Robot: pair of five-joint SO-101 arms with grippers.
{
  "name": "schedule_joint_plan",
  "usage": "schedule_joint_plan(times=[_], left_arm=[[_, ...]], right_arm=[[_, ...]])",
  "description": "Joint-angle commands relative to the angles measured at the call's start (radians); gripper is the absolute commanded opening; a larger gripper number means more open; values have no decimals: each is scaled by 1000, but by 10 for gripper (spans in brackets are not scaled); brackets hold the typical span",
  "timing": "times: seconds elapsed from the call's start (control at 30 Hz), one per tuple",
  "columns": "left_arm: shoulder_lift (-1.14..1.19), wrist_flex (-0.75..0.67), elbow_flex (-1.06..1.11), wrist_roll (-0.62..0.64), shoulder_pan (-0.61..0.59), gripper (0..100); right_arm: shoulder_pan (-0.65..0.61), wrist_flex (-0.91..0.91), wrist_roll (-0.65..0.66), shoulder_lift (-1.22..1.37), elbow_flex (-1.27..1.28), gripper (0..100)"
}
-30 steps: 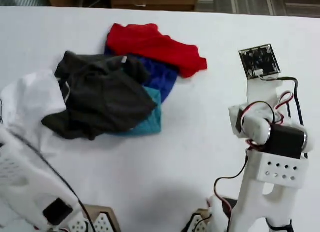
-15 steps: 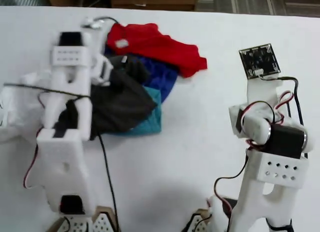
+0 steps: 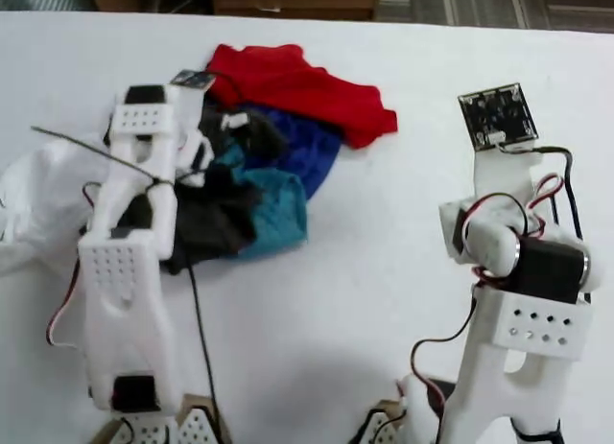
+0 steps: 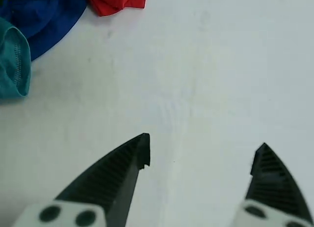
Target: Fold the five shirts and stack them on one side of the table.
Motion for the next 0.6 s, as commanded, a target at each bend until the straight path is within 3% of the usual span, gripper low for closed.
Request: schedule_joint_plan(times=[0.0,0.2,0.43,0.57], left_arm=[[121,138,-174,-58,-169,36],[147,133,-427,-63,-465,25],[144,130,-952,-63,-779,25],[35,103,-889,-63,-870,26]], right_arm=[[-8,-16,-6,-2,-9,330],[-5,-13,-6,-2,-9,330],[-8,-13,-8,-2,-8,330],[-8,-13,-11,-2,-8,330]])
